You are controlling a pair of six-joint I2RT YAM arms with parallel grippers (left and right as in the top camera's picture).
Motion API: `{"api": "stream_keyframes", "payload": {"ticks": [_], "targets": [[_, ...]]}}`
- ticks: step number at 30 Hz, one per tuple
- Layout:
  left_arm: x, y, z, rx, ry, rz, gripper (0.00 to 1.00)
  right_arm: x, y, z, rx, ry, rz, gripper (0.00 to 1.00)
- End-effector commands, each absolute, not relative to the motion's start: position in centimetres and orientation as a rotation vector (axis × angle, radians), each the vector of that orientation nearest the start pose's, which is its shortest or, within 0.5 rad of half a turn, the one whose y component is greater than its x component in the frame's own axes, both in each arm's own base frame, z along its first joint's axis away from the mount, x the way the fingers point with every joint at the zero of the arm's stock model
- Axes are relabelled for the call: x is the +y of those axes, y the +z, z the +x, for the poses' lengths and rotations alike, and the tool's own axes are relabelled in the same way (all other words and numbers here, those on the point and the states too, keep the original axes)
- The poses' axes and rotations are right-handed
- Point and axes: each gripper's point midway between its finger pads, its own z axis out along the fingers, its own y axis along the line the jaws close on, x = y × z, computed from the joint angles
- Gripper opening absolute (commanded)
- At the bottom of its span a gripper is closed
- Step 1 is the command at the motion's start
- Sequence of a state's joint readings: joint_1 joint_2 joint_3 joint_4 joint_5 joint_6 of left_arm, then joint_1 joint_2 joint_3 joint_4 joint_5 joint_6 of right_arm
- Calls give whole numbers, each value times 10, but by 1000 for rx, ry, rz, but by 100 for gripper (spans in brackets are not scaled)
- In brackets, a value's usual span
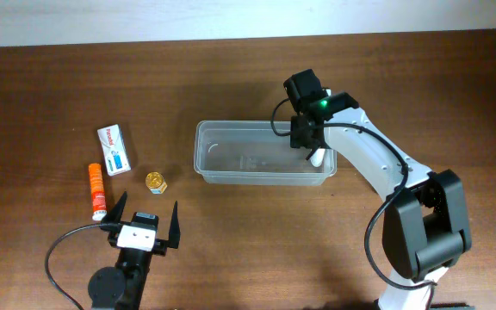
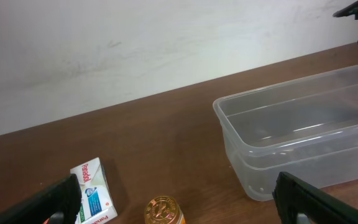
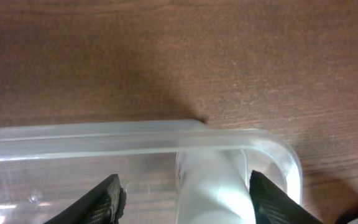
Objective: Pack container
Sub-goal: 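Lower the bottle into the container, open right gripper, withdraw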
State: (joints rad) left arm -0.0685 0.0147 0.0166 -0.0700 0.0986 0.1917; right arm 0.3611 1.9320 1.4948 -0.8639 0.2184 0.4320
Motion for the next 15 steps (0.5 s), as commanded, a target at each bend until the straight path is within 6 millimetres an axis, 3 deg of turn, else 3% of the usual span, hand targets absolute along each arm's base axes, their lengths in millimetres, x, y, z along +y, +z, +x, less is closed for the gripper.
{"api": "stream_keyframes", "payload": {"ticks": [1,5,9,12,15], "targets": [[-34,160,244,1607,22,302,99,122,103,423,2762,-76,125,61],[-34,160,244,1607,22,302,99,128,135,430,2733,-47,99,65],[-34,160,244,1607,22,303,99,128,183,431,2705,-32,102,70],[-34,160,244,1607,22,303,99,121,217,424,2707,-40,113,78],[-34,160,244,1607,22,302,99,108,235,414,2724,-57,138,83]]}}
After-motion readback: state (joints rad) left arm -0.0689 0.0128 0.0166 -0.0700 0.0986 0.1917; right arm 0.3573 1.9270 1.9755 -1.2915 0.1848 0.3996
